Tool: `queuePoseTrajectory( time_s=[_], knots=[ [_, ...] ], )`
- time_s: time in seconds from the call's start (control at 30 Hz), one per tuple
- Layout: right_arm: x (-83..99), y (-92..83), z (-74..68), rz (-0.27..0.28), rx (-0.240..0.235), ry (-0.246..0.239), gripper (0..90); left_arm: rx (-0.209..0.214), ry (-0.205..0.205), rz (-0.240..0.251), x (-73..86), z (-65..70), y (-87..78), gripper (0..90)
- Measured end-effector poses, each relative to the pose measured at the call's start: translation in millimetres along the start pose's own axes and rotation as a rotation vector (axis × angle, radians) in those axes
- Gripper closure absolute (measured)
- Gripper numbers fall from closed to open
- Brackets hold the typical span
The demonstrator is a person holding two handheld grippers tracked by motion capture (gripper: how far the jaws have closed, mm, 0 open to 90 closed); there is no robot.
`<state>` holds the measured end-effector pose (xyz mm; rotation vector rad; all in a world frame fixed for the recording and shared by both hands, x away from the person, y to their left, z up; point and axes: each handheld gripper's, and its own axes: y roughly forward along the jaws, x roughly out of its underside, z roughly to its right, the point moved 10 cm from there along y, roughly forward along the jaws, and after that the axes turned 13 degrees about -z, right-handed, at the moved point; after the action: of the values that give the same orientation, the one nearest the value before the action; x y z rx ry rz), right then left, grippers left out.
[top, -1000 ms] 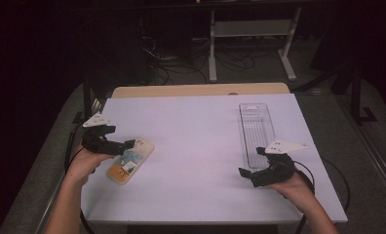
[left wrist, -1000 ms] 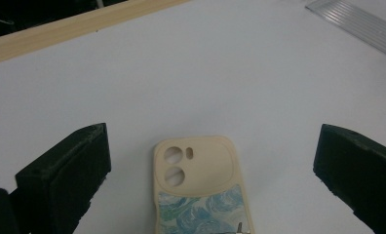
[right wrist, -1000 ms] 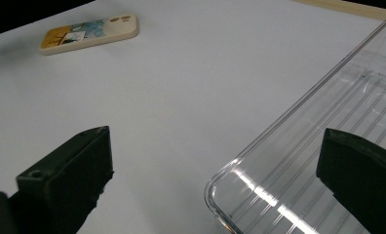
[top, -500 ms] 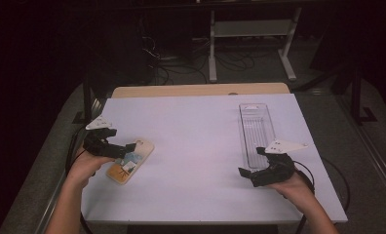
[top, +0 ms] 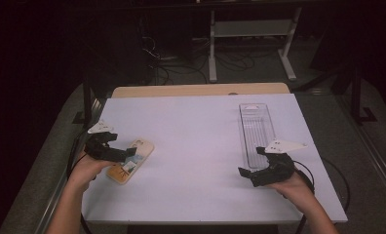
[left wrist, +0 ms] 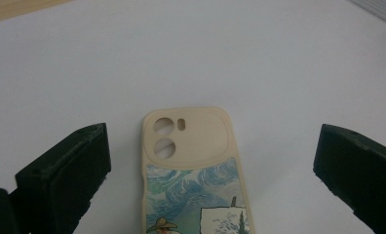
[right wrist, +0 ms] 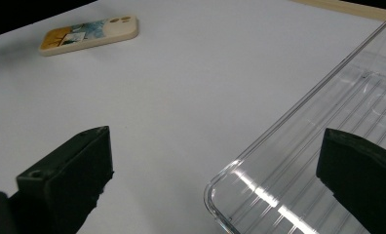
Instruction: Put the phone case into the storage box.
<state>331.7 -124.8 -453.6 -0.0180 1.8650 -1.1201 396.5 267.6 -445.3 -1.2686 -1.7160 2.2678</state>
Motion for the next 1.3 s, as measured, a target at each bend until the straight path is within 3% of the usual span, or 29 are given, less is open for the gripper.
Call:
queuePoseTrajectory(
  time_s=[0.2, 0.43, 0.67, 1.03, 1.3],
  knots=[
    [-1.1, 0.0, -0.2, 0.004, -0.003, -0.002, 0.0, 0.003, -0.005, -0.008, 6.5, -0.7, 1.1, 0.0],
    [-7.8, -3.3, -1.3, 0.049, -0.013, -0.018, 4.0, 0.010, -0.012, -0.020, 12.1, 2.0, 4.6, 0.0],
    [-10.8, -0.9, 0.6, 0.050, -0.013, -0.007, 2.5, 0.007, 0.000, -0.035, 15.7, 3.9, 8.4, 0.0],
    [-17.5, 0.0, -1.7, 0.048, -0.032, -0.005, 0.8, 0.018, -0.017, -0.051, 24.9, 10.3, 16.5, 0.0],
    [-14.2, 6.2, -5.9, 0.030, -0.040, -0.024, 0.0, 0.017, -0.019, -0.055, 27.7, 9.1, 18.7, 0.0]
  ],
)
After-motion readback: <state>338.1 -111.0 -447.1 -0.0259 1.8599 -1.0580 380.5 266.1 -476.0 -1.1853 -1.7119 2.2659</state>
